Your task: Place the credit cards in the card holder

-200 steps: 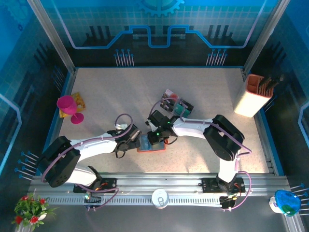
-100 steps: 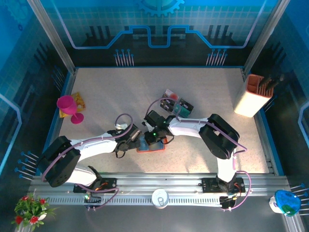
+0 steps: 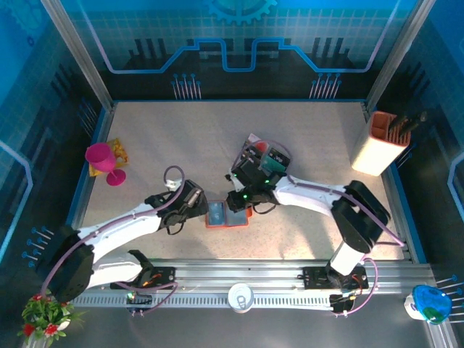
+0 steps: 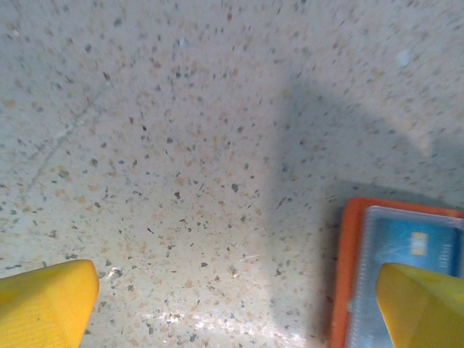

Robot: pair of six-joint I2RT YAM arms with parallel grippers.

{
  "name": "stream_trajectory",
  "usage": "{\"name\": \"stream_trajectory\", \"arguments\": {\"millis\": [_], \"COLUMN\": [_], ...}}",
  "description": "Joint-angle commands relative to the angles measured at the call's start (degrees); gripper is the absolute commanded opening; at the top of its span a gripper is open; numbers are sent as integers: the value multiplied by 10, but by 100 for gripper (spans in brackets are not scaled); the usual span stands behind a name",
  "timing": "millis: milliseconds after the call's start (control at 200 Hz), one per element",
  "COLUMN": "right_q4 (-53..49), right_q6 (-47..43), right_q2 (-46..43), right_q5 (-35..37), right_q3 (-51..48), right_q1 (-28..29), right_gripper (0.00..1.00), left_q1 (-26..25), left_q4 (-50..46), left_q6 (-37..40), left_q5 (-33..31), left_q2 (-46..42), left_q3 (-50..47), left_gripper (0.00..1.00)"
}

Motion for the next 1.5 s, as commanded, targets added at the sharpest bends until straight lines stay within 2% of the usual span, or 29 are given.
{"name": "stream_trajectory", "arguments": {"millis": [0,350,655,775,1496], "right_q4": [7,55,88,89,74], "right_q6": [11,10,22,20,5], "right_q2": [-34,-77,-27,-11,67], "right_q5": [10,-25,-53,-53,-51], "right_q3": [-39,-110,-96,-92,-42], "right_q1": [-20,-75,-82,-81,-57], "right_gripper": [12,13,13,13,11], "left_q1": [6,-2,-84,-101,-113], "left_q4": [-40,17,52,67,87], "left_q6": [24,48,43,44,71], "left_q5": [7,83,69,69,59], "left_q2": [-29,-33,55,90,161], "left_q3": [29,64,82,84,89], "left_gripper": [99,99,99,99,99]}}
